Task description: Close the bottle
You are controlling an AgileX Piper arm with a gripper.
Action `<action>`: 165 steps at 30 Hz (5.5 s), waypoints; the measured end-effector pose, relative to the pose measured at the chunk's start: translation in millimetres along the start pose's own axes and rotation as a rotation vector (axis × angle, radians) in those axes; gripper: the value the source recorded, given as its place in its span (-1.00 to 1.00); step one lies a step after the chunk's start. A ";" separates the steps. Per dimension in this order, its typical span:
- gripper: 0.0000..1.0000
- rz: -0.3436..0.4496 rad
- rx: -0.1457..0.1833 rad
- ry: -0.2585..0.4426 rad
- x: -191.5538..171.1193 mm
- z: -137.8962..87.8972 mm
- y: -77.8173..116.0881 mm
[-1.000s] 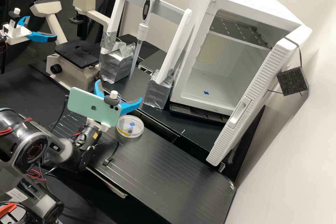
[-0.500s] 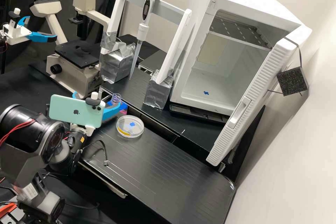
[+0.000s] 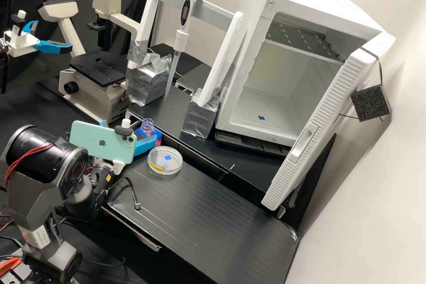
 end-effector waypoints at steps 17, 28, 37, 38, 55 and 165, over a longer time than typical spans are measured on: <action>-1.00 0.000 0.015 0.000 0.0 0.0 0.0; -1.00 0.001 0.014 0.001 -0.2 0.2 0.6; -1.00 0.012 0.011 0.011 -1.0 -1.8 2.6; -1.00 0.013 0.011 0.012 -1.1 -2.0 2.8; -1.00 0.014 0.011 0.015 -1.3 -2.6 2.9; -1.00 0.074 -0.019 0.011 55.1 -14.3 22.3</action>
